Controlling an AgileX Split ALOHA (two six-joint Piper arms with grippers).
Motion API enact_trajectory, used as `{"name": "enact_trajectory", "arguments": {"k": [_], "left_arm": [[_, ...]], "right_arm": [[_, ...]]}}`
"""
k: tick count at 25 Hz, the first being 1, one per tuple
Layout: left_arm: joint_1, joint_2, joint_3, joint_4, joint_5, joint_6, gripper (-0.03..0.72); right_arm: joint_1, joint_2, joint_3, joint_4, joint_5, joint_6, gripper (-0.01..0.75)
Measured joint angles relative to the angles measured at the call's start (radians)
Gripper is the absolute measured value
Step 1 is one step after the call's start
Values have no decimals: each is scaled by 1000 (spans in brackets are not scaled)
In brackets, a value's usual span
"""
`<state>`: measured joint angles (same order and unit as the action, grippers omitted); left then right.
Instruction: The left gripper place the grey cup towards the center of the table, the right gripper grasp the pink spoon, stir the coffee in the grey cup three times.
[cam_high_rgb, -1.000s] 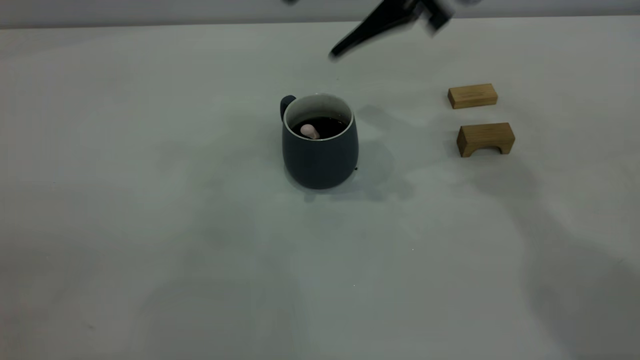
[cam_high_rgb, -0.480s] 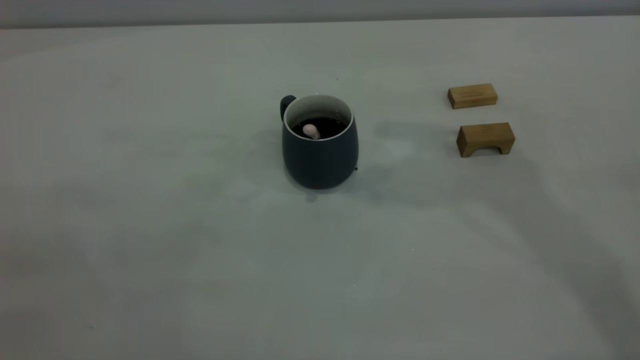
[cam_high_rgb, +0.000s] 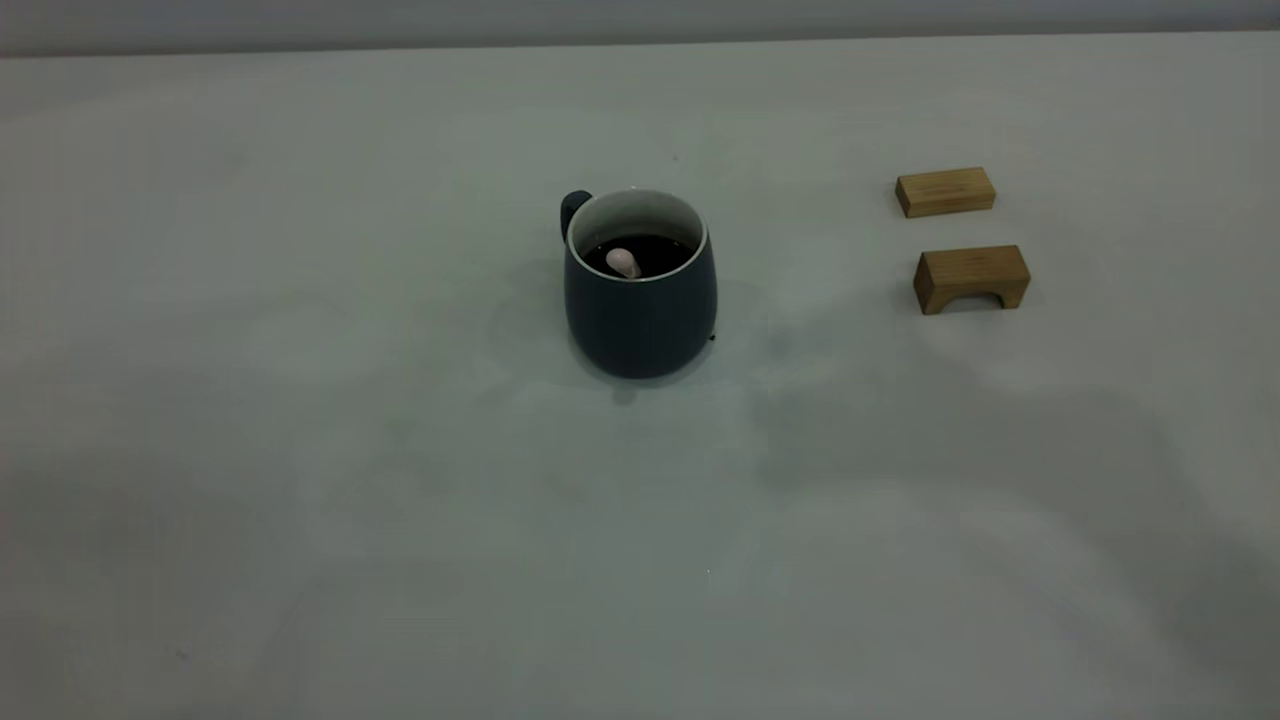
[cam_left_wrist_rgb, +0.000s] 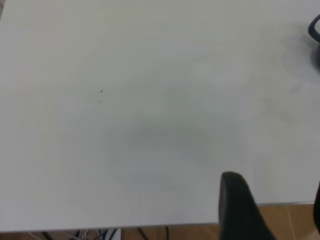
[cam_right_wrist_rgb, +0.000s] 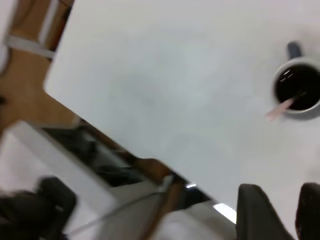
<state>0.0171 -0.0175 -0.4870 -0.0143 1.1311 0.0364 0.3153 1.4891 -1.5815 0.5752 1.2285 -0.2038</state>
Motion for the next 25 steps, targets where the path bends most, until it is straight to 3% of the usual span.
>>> {"name": "enact_trajectory", "arguments": {"k": [10, 18, 25], "left_arm": [[0, 0, 0, 0, 0, 0, 434], [0, 0, 0, 0, 0, 0, 434], [0, 0, 0, 0, 0, 0, 434]], "right_arm": [[-7, -661, 522, -300, 9, -64, 215], [-185, -1165, 860, -391, 8, -31, 227], [-325, -1311, 1003, -402, -31, 7, 235]]}}
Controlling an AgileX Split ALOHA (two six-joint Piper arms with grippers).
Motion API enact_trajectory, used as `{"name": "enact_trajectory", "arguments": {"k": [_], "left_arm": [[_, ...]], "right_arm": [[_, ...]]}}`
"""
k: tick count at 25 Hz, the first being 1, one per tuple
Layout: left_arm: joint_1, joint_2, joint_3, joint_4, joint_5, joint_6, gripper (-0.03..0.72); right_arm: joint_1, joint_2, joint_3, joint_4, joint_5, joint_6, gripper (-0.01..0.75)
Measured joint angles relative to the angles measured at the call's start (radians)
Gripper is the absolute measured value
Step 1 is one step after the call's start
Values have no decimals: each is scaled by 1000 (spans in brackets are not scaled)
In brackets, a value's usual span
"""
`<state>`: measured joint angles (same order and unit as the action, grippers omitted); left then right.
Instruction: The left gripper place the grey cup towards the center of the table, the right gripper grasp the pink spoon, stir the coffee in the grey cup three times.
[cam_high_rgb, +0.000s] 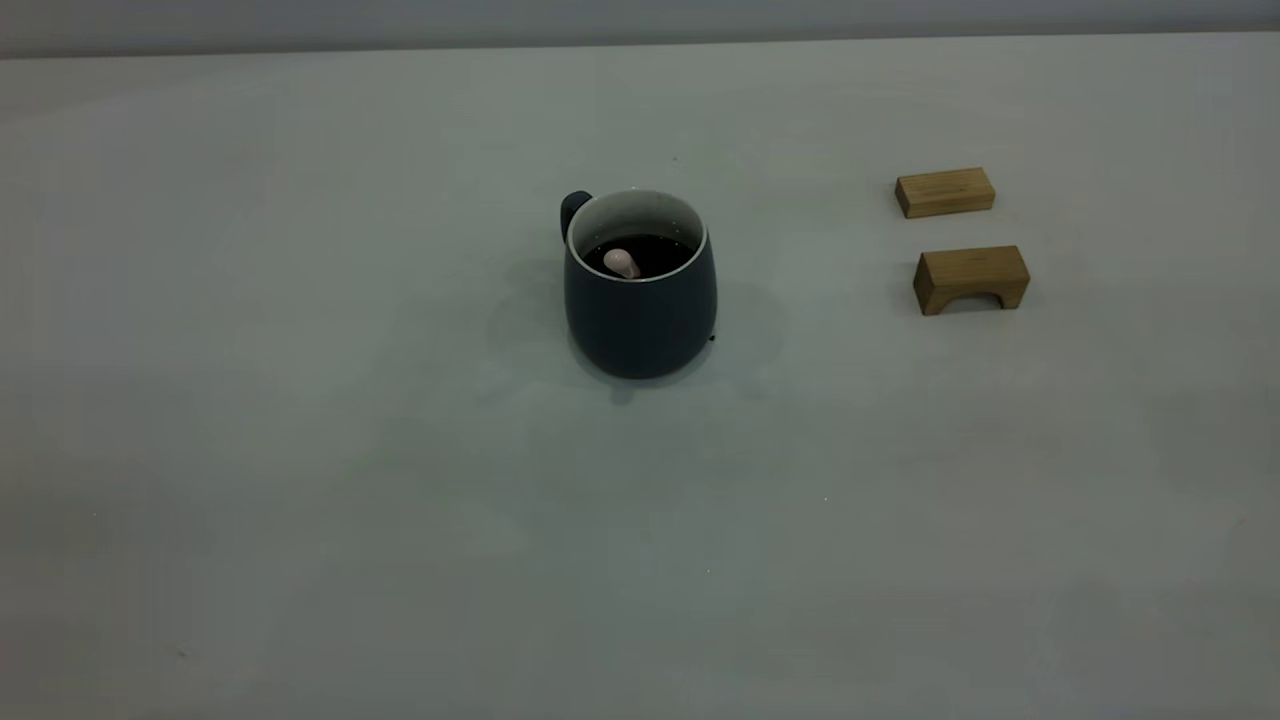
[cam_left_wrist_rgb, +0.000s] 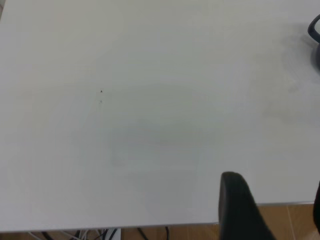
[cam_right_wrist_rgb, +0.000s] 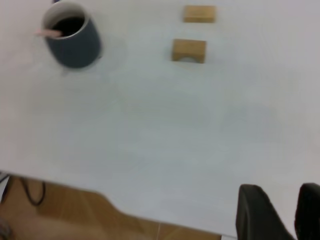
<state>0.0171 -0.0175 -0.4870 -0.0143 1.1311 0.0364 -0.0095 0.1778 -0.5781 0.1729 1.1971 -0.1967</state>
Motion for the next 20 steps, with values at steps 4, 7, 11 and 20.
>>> {"name": "enact_trajectory", "arguments": {"k": [4, 7, 11, 20], "left_arm": [[0, 0, 0, 0, 0, 0, 434], [0, 0, 0, 0, 0, 0, 434], [0, 0, 0, 0, 0, 0, 434], [0, 0, 0, 0, 0, 0, 434]], "right_arm": [[-16, -53, 39, -32, -42, 3, 236], [-17, -90, 75, -63, -63, 14, 236], [-17, -121, 105, -70, -65, 39, 236], [-17, -159, 109, -95, -65, 69, 236]]}}
